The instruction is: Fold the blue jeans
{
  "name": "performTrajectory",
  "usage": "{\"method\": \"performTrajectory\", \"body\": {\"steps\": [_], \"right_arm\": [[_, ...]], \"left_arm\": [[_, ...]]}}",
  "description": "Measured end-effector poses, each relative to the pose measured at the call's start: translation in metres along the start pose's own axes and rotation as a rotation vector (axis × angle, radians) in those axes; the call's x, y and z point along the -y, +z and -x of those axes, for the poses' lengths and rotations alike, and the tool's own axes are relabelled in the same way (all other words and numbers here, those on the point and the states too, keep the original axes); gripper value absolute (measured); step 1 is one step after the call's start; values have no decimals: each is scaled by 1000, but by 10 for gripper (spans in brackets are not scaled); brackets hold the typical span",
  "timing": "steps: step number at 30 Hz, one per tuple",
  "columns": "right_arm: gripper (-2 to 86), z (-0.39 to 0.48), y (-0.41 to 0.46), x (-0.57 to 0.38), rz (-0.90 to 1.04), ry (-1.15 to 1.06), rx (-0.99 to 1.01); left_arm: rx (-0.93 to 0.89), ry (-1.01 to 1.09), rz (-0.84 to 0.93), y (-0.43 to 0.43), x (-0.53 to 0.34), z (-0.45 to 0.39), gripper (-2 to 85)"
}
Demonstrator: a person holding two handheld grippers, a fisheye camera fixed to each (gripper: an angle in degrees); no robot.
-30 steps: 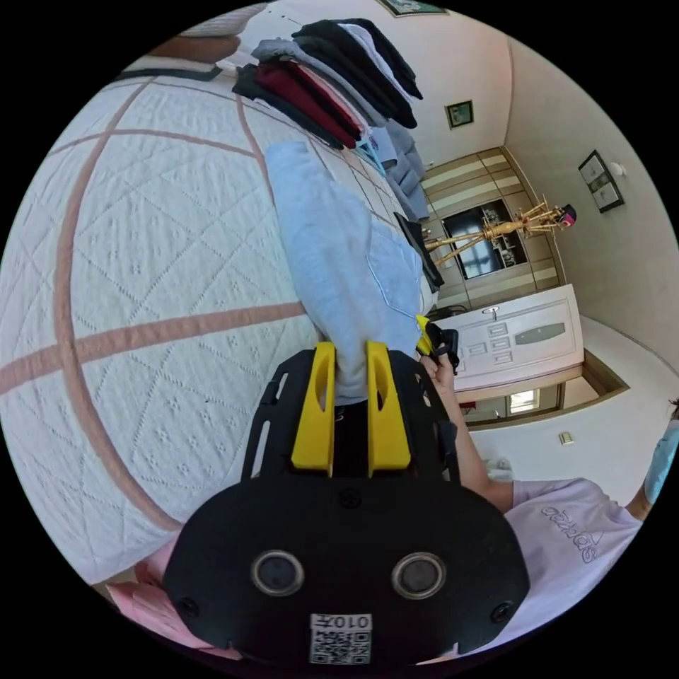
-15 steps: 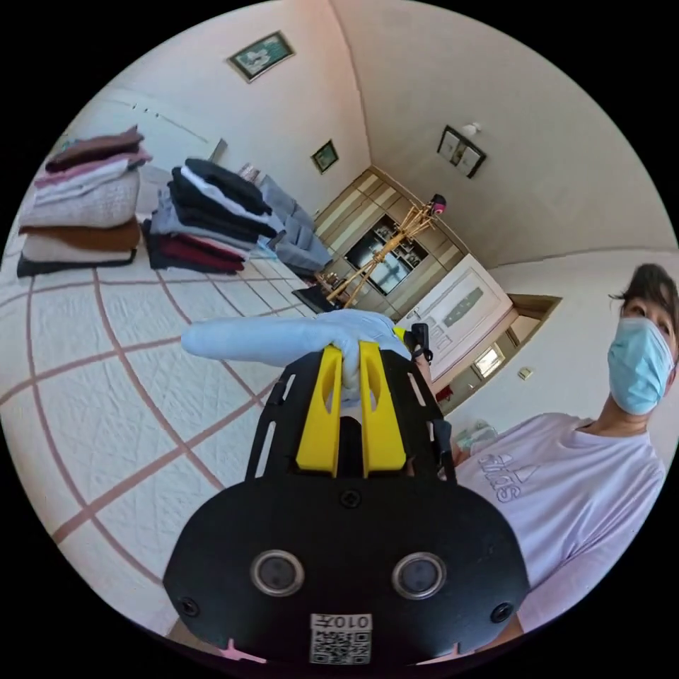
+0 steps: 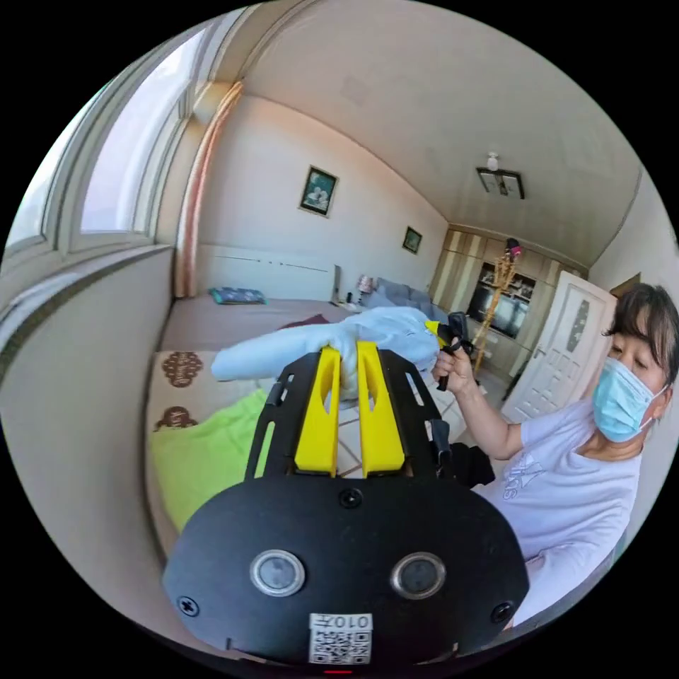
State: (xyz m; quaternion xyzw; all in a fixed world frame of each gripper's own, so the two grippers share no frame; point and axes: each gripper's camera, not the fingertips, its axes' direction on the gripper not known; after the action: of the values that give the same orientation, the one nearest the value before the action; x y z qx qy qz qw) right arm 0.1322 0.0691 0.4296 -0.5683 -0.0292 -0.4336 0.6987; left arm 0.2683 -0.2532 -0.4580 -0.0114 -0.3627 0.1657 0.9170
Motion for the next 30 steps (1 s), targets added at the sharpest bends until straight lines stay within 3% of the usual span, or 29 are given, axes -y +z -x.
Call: {"method": "performTrajectory", "body": {"steps": [2, 5, 9, 11, 16, 24, 30], "right_arm": [[102, -6, 49, 21, -62, 58, 65], [104, -25, 132, 20, -33, 184, 49], [105, -75, 222, -36, 260, 415, -83], [105, -86, 226, -57, 282, 467, -58], [104, -55, 219, -24, 361, 419, -54], [110, -42, 227, -33, 358, 439, -51], [103, -33, 212, -37, 334, 393, 4]], "left_arm": [[236, -12, 101, -33, 25, 20, 60], [424, -93, 237, -37, 20, 57, 59], [452, -276, 447, 11, -39, 133, 59], [379, -388, 583, 59, -91, 175, 60], [276, -401, 416, 48, -109, 172, 63], [347, -366, 549, 73, -104, 156, 70], [675, -336, 456, 61, -109, 88, 57]]}}
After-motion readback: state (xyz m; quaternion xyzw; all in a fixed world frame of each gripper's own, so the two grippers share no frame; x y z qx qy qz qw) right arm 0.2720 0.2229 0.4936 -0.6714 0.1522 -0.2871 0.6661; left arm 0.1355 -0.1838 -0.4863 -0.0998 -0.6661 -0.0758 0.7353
